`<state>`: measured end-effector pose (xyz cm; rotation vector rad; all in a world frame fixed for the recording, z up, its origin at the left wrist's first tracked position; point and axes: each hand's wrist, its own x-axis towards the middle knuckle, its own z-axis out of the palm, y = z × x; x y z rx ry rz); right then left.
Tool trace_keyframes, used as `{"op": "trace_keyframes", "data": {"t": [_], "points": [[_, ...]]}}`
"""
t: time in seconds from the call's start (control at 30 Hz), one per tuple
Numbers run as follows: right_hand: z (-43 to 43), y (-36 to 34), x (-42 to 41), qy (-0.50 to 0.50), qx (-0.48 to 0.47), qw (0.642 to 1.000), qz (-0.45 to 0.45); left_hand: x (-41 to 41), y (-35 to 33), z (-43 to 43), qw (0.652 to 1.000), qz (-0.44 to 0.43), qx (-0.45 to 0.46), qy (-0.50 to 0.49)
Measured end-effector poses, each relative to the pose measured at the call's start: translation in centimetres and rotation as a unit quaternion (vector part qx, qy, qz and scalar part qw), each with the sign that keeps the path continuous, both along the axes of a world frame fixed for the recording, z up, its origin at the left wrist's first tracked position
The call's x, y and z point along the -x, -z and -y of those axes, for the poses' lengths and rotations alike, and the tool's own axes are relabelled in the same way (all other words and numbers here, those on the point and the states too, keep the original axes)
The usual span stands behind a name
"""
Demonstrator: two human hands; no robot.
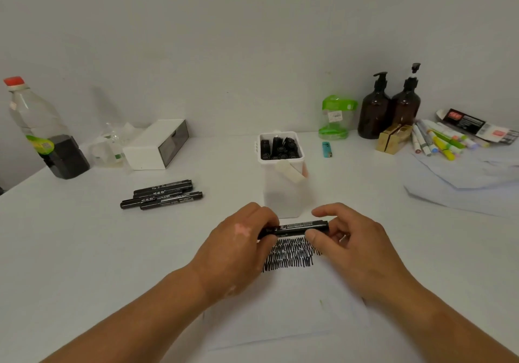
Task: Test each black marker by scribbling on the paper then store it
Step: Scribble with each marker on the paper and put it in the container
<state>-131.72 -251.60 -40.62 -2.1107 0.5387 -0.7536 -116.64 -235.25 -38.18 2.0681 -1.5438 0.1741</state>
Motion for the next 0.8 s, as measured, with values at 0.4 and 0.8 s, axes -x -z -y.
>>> {"op": "trace_keyframes", "data": {"t": [0.4, 0.8], "points": [[-1.1, -1.3, 0.2, -0.068, -0.124, 0.989, 0.041, 1.3, 2.3, 0.2, 0.997, -0.055, -0.004, 0.048], [-2.7, -1.3, -0.1, -0.117, -0.155, 0.981, 0.018, 2.2, 2.2, -0.2, 0.994, -0.058, 0.006, 0.087]]}}
